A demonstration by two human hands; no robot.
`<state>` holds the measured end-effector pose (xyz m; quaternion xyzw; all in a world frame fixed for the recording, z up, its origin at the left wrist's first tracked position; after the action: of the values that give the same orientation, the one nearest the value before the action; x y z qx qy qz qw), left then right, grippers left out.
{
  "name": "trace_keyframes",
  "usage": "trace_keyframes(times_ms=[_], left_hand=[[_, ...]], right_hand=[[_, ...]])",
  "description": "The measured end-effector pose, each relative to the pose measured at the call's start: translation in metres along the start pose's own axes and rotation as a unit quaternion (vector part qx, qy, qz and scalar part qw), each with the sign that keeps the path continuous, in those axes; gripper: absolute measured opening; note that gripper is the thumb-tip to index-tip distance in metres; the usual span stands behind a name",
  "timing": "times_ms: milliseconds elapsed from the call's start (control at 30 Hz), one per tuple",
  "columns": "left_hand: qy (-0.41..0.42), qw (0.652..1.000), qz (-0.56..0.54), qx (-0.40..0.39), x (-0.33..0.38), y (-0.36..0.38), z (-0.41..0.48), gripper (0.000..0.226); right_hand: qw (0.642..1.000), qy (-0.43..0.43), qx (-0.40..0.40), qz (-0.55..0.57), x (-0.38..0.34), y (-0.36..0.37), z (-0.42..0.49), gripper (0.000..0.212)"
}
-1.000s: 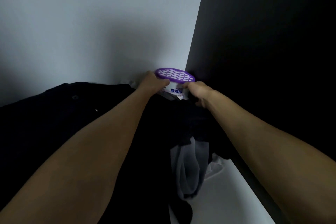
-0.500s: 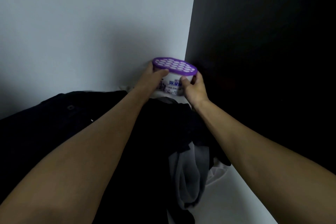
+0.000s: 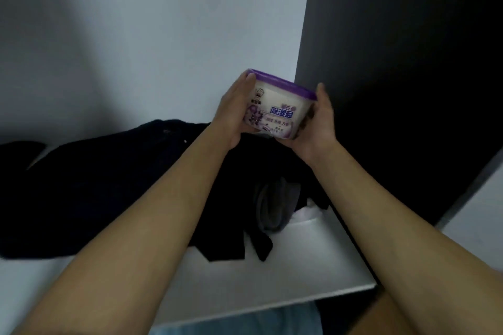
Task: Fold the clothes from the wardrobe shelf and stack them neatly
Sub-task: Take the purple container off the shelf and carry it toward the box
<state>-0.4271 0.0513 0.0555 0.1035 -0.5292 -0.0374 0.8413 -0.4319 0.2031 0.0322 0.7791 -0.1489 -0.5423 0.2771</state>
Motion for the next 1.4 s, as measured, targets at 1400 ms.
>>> trace_keyframes(times_ms=[1400], left_hand=[[-0.098,0.856,0.191,0.47,0.139,-0.146,-0.612,0.037]], right_hand=[[0.862,0.277,-0.295,-0.306,0.367,0.076,-0.344,0.034]])
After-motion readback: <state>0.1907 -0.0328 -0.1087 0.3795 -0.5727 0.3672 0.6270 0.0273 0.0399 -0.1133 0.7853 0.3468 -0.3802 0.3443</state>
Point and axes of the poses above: each hand's wrist, its own z-axis towards the middle knuckle, its own y-axis out of the palm, x = y × z, the point moved 6 cm from there along z, towards the middle knuckle, and after that the axes turned 15 degrees about y, right-handed, at the moved point
